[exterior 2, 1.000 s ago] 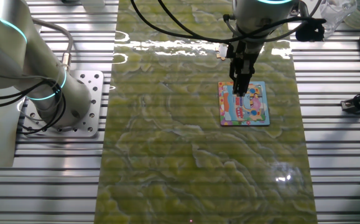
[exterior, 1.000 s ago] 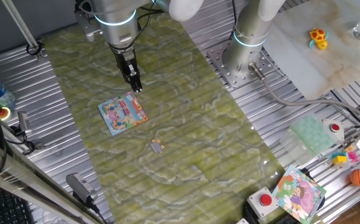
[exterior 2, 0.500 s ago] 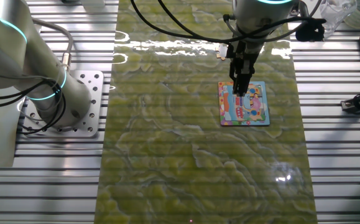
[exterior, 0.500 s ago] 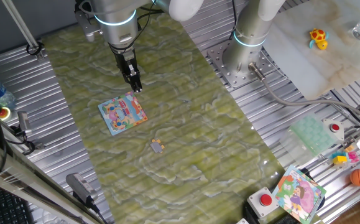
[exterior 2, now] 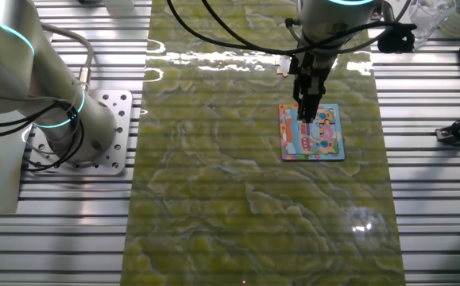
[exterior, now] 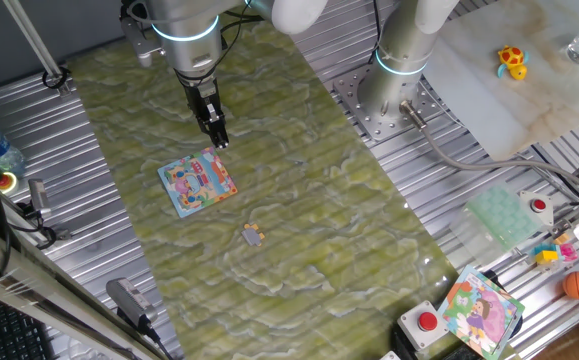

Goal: Assemble one piece of a puzzle

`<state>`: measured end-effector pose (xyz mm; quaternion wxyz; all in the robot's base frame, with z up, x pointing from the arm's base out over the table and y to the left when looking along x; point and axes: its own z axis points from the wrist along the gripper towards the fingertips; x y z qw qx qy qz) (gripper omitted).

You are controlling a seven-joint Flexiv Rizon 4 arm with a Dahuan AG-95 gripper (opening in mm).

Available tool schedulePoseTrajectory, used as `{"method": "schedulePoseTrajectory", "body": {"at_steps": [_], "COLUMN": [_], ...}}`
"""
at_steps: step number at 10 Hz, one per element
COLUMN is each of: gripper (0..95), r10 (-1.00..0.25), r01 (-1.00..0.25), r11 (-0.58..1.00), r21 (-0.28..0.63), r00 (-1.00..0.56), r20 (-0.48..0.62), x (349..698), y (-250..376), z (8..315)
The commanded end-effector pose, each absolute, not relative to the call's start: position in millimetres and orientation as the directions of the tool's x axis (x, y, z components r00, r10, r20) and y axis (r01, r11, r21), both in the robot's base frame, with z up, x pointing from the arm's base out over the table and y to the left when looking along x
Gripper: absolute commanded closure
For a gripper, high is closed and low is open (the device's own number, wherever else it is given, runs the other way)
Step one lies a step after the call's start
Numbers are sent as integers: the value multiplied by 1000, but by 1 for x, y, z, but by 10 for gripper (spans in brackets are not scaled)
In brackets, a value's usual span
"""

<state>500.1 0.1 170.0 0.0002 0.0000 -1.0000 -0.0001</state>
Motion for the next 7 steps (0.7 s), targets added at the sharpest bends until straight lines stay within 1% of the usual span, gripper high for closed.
{"method": "schedulePoseTrajectory", "body": {"at_steps": [1, 7], "gripper": [950, 950], "r10": [-95, -94], "r01": [-94, -93], "r11": [994, 994], "r21": [-50, -57], "r00": [-995, -996], "r20": [-11, -7], "x": [500, 500], "y": [0, 1], "z": [170, 170]}}
